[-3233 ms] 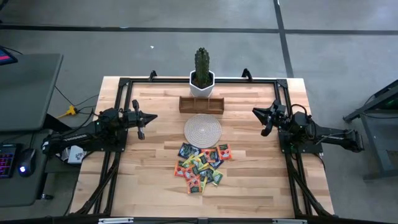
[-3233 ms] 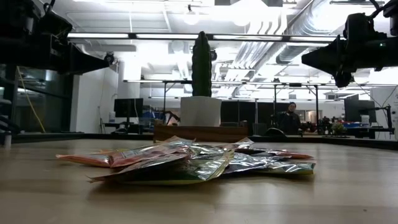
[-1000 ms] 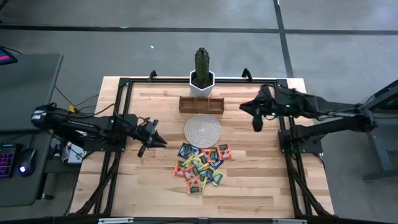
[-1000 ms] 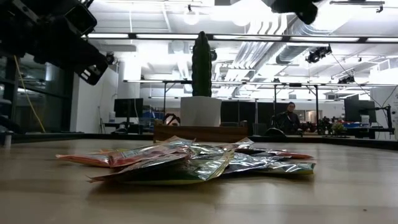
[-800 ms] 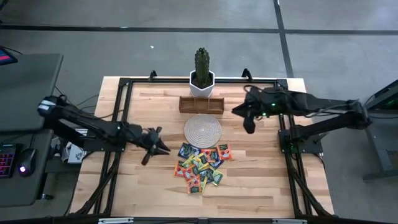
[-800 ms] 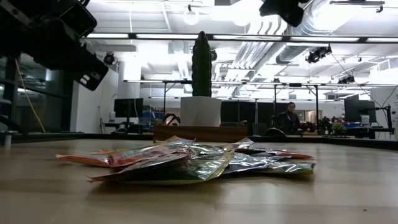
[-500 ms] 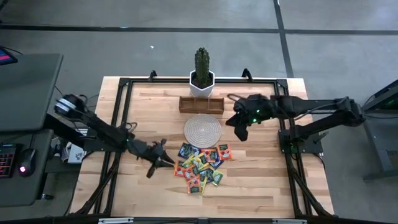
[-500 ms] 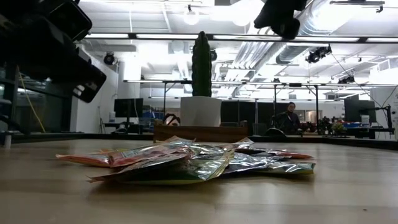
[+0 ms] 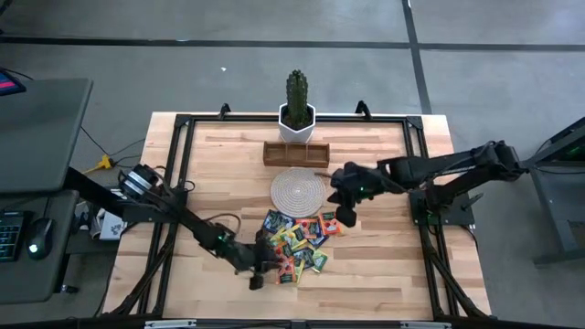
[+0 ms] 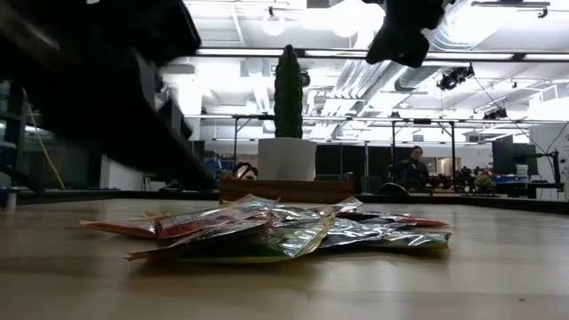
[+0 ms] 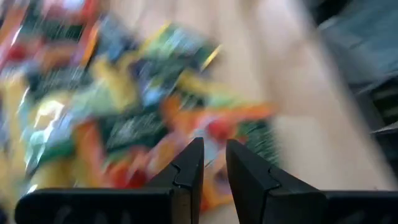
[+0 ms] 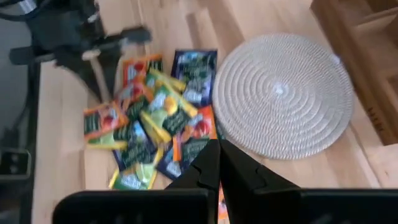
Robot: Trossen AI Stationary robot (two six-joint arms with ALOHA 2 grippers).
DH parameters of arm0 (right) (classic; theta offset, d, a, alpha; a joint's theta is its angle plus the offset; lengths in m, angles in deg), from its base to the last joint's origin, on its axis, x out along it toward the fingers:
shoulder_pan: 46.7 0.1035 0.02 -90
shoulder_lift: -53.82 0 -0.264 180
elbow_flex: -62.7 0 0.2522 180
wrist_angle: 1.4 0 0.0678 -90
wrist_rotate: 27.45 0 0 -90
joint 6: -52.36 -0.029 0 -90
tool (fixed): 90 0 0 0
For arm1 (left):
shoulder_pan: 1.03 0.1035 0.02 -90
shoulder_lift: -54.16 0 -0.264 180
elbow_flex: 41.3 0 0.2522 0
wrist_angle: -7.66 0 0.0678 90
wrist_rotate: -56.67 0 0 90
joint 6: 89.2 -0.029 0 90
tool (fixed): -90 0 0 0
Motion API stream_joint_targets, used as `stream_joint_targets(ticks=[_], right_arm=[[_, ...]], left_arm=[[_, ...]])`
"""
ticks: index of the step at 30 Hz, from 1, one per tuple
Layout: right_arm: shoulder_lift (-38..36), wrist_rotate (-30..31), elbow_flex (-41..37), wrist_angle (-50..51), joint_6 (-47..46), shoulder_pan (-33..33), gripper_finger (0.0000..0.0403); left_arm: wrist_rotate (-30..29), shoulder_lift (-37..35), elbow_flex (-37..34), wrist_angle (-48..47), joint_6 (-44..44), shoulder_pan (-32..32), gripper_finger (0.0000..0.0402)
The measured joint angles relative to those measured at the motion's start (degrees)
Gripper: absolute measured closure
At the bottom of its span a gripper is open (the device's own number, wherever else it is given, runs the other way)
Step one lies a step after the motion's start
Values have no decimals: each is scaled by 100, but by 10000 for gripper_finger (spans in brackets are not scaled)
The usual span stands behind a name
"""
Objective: Pick & Place Tea
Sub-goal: Put the orange tea bag into the right section of the wooden organizer
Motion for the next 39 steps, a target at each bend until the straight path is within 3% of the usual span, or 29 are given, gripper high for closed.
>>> stream_joint_targets(ticks=[3,7,20,32,39], right_arm=[[107,128,-10,-19,12,264,398],[113,210,-385,-736,-188,554,401],[117,257,-2092,-4153,-1833,821,400],[527,210,-2102,-4485,-2612,819,398],[1349,-434,-2094,-4671,-3540,805,339]], left_arm=[[-681,12,272,-943,412,-114,335],[-1308,-19,385,-1363,692,-348,335],[-1374,54,393,-1475,815,-474,335],[-1179,480,412,-1179,812,-358,335],[-1271,486,411,-1388,815,-360,335]])
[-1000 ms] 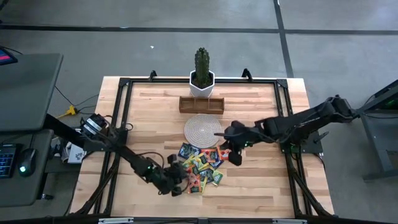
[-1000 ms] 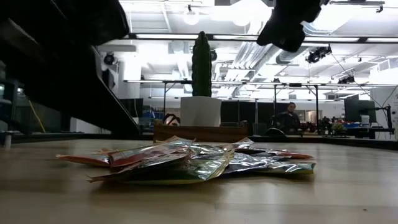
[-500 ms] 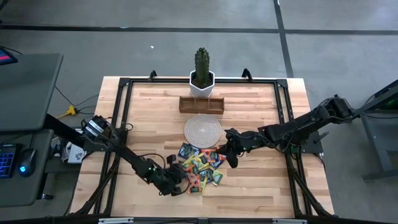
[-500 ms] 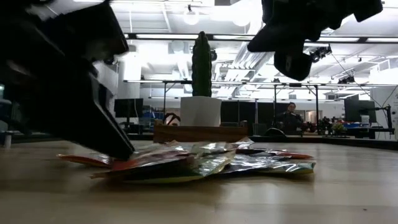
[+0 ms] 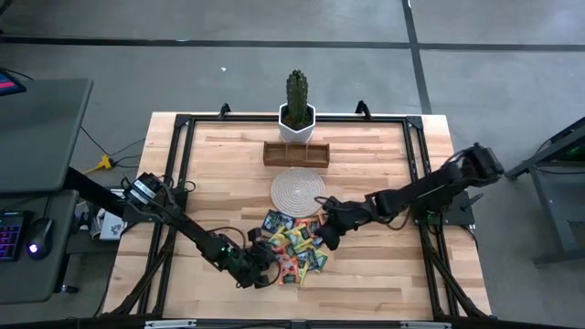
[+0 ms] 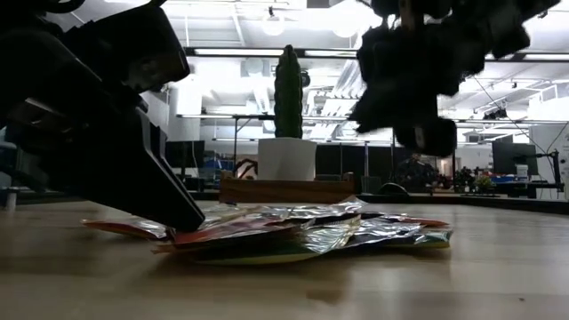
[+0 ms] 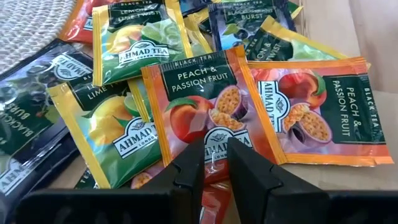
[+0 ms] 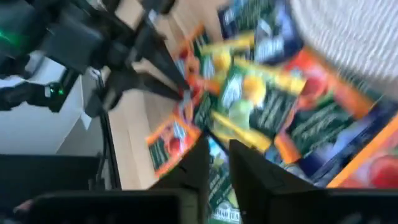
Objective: Pick & Place Tea
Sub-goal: Put the orange tea bag into the right section of the wooden organizer
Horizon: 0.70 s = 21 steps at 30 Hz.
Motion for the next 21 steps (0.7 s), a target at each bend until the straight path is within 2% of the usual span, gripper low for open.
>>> stream_joint_targets(ticks=[4,8,14,21], right_arm=[[488,-610,0,-806,-439,-70,287],[935,-873,7,-1672,-708,-73,251],[1315,-898,9,-1921,-1234,-76,241],[1582,-954,388,-1925,-1225,-78,240]], left_arm=[[-15,2,0,-30,-1,0,335],[-17,5,-2,-39,-1,0,335],[-50,11,-10,-38,-1,3,335],[-186,24,-26,149,-113,31,335]])
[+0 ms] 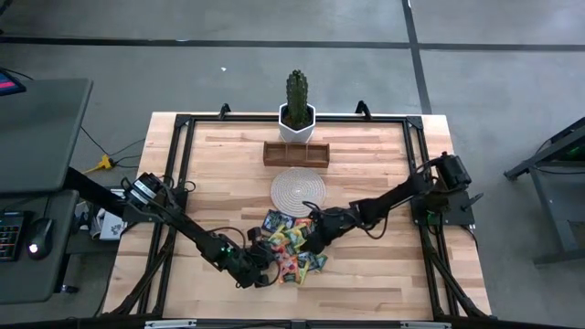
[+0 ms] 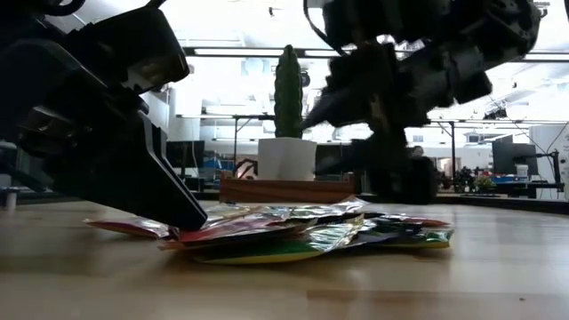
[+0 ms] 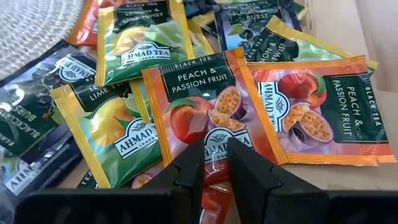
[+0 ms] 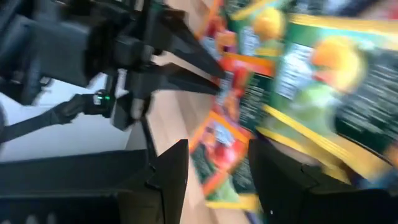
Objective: Pick & Place Tea
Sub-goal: Put the orange tea bag into the right section of the wooden organizer
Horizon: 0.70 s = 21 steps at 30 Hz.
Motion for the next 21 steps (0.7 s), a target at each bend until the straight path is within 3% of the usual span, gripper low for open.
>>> stream_joint_targets(ticks=[10,21], right_arm=[[582,-57,1018,1389,126,15,240],[626,73,1116,1703,91,15,240]], left_arm=[[-52,2,-4,50,-46,4,335],[-76,2,-3,66,-46,4,335]])
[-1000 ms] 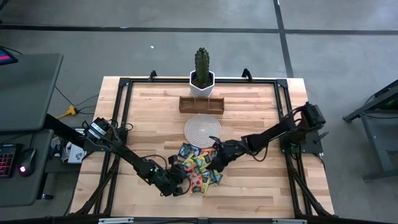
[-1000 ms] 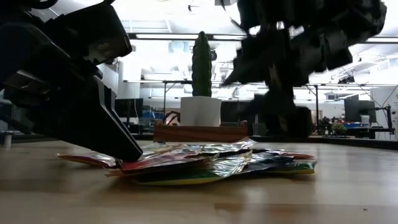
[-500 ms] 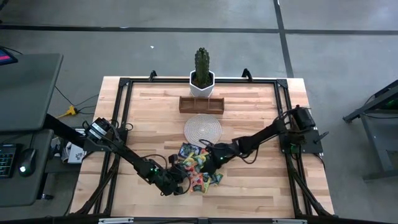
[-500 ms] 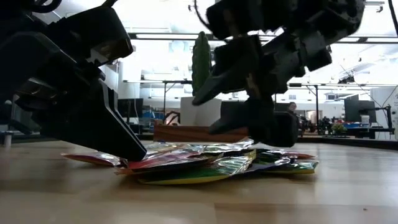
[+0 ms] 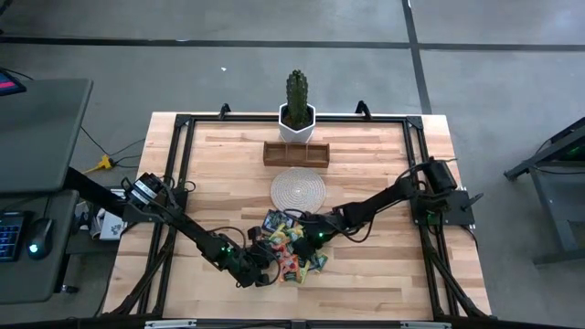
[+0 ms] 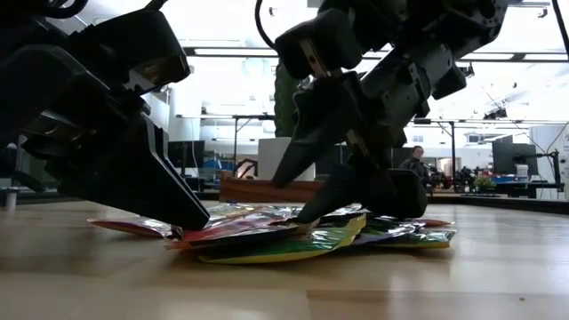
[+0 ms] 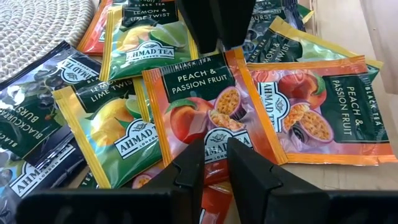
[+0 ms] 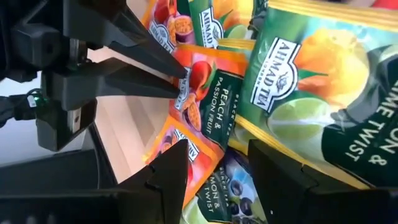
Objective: Pick & Place Tea
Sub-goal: Put the orange tea bag into the right section of the wooden organizer
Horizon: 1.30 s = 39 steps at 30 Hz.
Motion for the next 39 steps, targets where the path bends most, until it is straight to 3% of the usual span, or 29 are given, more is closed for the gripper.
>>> stream_joint_targets(ticks=[12,18,25,39], right_arm=[[56,140,7,-100,11,1,240],[524,-251,341,-356,-76,7,240],[562,-289,437,-281,10,-39,242],[428,-538,415,-28,345,-252,321]], left_arm=[[-27,0,3,5,0,0,335],[-34,0,3,5,-1,0,335],[-33,0,3,7,2,0,335],[-24,-4,5,7,2,0,335]])
